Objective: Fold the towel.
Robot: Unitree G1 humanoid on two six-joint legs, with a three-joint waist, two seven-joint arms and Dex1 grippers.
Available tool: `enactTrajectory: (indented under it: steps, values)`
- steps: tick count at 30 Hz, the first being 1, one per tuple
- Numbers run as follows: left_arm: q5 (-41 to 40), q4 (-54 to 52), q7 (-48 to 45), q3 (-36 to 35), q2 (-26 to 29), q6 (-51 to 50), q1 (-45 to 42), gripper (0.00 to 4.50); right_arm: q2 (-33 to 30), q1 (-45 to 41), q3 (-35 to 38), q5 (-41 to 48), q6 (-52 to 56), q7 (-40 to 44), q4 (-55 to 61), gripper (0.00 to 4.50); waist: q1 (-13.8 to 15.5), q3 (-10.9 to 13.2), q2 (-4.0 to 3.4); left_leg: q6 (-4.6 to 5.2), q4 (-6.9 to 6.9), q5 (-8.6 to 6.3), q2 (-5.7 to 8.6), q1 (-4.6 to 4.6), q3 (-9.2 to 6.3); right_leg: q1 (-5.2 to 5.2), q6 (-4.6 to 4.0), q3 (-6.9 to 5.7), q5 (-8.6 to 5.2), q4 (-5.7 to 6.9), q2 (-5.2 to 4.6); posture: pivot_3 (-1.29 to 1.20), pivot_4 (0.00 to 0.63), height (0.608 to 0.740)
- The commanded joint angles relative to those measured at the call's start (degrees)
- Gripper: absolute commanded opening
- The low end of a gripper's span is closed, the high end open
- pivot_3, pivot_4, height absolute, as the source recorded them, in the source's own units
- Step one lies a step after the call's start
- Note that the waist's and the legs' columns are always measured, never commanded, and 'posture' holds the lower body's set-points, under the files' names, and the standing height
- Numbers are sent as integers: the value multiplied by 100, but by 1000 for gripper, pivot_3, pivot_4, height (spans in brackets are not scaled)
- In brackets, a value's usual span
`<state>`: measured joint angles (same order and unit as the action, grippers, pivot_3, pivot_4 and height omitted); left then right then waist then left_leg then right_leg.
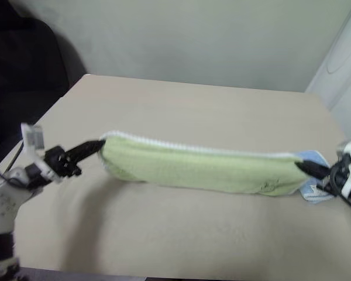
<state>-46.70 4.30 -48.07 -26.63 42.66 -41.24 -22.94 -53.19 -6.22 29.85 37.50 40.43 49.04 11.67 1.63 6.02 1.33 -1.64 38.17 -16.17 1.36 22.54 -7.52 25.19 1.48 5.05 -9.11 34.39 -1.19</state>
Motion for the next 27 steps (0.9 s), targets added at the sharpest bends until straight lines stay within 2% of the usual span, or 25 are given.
enactTrajectory:
  steps: [1,4,6,10,13,16,20,23,27]
  values:
    - [224,456,196,11,88,436,-999,0,-330,-926,-158,-383,-379,-223,-737,16,14,10,-7,2,-6,11,0,4,-2,0,2,0,10,-8,0,0,150,740]
    - [286,871,135,72,149,575,-1819,0,-501,-1673,-343,-518,-690,-91,-1221,16,17,11,-13,45,-15,36,-4,-6,-5,-15,30,-7,39,-30,1,0,150,740]
    - [265,992,44,64,203,567,-2062,0,-557,-1944,-391,-513,-751,-36,-1352,16,15,13,-19,63,-20,48,-6,-3,-6,-16,46,-12,47,-47,2,0,150,740]
    - [204,809,-327,-9,429,547,-1874,0,-616,-1842,-178,-292,-624,134,-1117,16,11,12,-19,32,-24,57,-7,-10,-5,-29,62,-14,39,-61,3,0,150,740]
    - [98,553,-539,-85,577,336,-1308,0,-573,-1260,149,-51,-336,299,-742,16,6,13,-20,20,-23,64,-6,-11,-3,-37,63,-11,37,-70,2,0,150,740]
    - [5,18,-778,-93,666,201,-488,0,-455,-288,479,188,-48,561,-140,16,8,15,-19,36,-22,25,-4,-7,-4,-38,80,-8,23,-75,2,0,150,740]
    - [-349,-525,-933,-336,742,-270,525,0,-222,945,820,427,244,763,593,16,25,20,-16,-3,-14,11,-3,7,-14,-30,88,-8,-13,-62,5,0,150,740]
    - [-512,-951,-1080,-559,782,-555,1509,0,-20,1891,895,560,458,901,1121,16,-8,18,-20,-6,-16,13,-5,32,-10,-8,82,-7,-37,-58,6,0,150,740]
    - [-449,-1281,-1186,-542,805,-639,2370,0,128,2484,799,628,523,955,1434,16,-38,20,-23,-8,-14,7,-6,48,-8,14,85,-4,-86,-48,7,0,150,740]
